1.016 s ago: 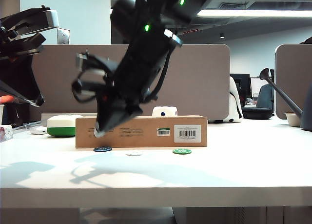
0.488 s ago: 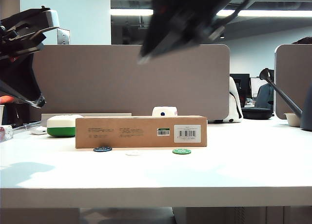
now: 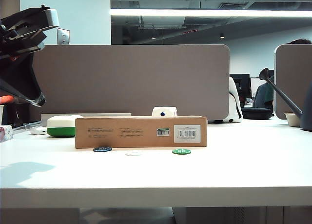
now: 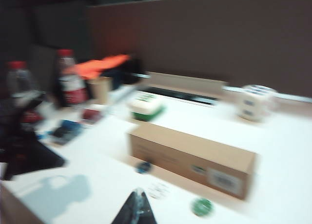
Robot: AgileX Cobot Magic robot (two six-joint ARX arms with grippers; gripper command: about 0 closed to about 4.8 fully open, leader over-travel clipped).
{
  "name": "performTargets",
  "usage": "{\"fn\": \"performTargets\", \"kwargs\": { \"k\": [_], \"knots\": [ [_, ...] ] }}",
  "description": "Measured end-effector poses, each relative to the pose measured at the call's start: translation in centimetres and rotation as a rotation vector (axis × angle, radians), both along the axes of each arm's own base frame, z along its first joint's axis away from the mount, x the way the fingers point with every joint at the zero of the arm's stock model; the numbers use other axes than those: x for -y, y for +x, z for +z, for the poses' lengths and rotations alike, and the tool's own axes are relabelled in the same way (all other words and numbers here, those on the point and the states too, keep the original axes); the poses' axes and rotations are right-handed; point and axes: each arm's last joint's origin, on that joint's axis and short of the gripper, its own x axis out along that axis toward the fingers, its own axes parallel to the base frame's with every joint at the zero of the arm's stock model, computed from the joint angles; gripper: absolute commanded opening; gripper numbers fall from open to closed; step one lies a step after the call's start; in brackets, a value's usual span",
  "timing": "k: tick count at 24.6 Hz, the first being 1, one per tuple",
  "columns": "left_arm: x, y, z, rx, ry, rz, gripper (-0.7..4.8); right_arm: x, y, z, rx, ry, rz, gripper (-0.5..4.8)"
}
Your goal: Push the chip with the highest value in the row forward next to the rectangular box.
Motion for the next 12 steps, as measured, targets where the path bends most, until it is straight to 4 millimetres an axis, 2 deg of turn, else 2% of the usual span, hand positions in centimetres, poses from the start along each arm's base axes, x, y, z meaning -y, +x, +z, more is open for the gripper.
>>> {"fn": "performTargets", "kwargs": {
  "k": [4, 12],
  "knots": [
    [0.04, 0.0, 0.0, 0.001, -0.001, -0.003, -0.05, 0.59, -0.43, -0.85, -0.017, -0.041, -0.017, -0.05],
    [0.03, 0.01, 0.01, 0.001, -0.001, -0.002, -0.05, 0.62, -0.45, -0.91, -0.017, -0.047, -0.017, -0.05]
  ]
}}
